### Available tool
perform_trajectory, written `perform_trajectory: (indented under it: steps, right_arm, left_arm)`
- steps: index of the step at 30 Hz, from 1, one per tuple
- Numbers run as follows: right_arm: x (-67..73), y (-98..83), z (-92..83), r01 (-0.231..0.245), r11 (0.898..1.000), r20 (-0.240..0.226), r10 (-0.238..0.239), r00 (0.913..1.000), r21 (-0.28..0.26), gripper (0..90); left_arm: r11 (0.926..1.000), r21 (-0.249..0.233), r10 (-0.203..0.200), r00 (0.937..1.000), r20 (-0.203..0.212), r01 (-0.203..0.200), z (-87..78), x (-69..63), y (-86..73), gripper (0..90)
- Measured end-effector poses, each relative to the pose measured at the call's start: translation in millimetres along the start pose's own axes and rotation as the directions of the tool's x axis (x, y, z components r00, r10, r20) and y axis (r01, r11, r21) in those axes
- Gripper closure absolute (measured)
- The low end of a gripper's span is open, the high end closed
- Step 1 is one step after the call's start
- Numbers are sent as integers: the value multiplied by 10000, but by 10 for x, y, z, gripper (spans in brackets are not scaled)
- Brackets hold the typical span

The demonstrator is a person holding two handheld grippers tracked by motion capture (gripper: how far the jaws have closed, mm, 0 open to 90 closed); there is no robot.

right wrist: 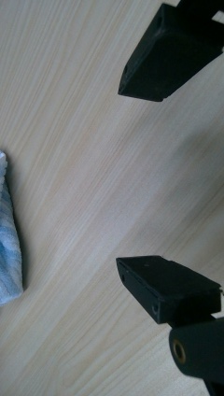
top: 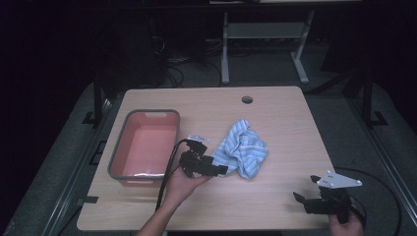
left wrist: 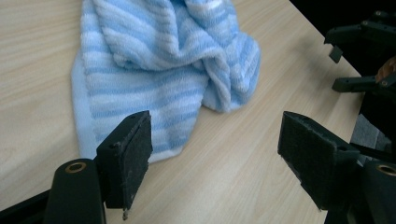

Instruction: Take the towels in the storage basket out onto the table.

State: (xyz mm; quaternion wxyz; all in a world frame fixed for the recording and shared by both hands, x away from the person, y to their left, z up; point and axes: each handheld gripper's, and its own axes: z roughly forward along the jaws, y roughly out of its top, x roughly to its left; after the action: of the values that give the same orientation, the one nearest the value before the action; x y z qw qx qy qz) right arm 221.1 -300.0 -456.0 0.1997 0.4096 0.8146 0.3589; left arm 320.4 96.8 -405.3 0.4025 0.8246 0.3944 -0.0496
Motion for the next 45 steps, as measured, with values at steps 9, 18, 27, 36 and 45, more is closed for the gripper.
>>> perform_trajectory:
  steps: [9, 18, 27, 36, 45]
  right_arm:
    - [7, -1, 7, -66, 10000, -30, 66, 10000, 70, 137]
    - [-10, -4, 7, -50, 10000, 73, 49, 10000, 75, 137]
    - [-11, -1, 6, -49, 10000, 88, 48, 10000, 79, 137]
    - [-11, 5, 7, -51, 9999, 87, 50, 9999, 89, 137]
    - [1, 18, 13, 28, 10000, 57, -29, 10000, 62, 137]
  left_arm:
    - [9999, -35, 112, 9999, 2, -112, -47, -25, -135, 255]
    - [9990, -97, 448, 9988, 176, -447, -87, -114, -265, 254]
    - [9984, -145, 559, 9981, 270, -555, -125, -162, -380, 254]
    - [9980, -147, 620, 9979, 202, -617, -161, -171, -490, 253]
    - [9983, -186, 553, 9983, 171, -549, -180, -197, -655, 254]
